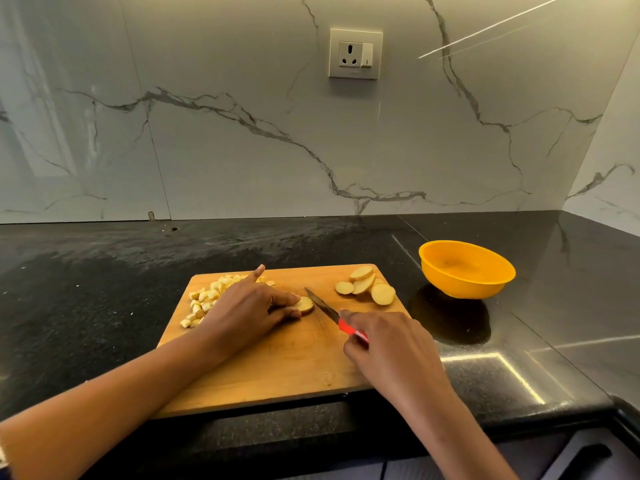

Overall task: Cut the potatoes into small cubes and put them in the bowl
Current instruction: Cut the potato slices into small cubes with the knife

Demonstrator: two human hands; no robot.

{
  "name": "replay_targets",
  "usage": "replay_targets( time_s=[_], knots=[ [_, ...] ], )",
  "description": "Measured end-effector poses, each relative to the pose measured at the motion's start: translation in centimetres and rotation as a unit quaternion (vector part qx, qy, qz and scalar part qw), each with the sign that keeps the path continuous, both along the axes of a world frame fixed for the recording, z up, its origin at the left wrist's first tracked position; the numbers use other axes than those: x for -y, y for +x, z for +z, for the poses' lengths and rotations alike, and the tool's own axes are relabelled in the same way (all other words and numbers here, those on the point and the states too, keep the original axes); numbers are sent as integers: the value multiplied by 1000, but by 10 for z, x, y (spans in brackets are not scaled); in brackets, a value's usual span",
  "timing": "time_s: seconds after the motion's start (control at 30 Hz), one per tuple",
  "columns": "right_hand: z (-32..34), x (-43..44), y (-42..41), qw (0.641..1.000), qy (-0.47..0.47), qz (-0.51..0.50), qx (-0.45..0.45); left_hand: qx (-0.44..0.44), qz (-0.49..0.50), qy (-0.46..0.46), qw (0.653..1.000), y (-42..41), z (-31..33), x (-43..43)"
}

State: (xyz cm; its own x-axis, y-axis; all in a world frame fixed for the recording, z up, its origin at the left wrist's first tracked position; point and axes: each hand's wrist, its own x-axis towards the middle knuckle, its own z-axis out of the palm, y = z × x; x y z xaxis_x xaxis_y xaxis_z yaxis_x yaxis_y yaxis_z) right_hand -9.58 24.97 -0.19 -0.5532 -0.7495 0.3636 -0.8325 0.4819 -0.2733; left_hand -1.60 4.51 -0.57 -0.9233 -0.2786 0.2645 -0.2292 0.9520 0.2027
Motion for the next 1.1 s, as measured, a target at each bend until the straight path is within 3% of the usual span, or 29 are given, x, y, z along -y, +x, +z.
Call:
replay_targets(
  time_s=[0.17,0.37,0.53,0.8,0.97,1.1],
  knots=[
    [-2,-7,0,1000,-17,-4,-1,-18,-22,-13,1000,1,-1,2],
    [-6,-11,6,999,-32,4,-3,77,-137,-120,980,19,-1,8],
    [-13,-9,10,999,-41,11,-2,167,-190,-90,963,32,5,22],
    [-12,-8,15,998,-57,25,1,199,-217,-100,950,28,9,28],
    [-8,-2,19,999,-19,21,-31,199,-216,-96,951,26,9,31],
    [-4,16,24,996,70,28,-54,198,-218,-92,951,23,8,34]
  ],
)
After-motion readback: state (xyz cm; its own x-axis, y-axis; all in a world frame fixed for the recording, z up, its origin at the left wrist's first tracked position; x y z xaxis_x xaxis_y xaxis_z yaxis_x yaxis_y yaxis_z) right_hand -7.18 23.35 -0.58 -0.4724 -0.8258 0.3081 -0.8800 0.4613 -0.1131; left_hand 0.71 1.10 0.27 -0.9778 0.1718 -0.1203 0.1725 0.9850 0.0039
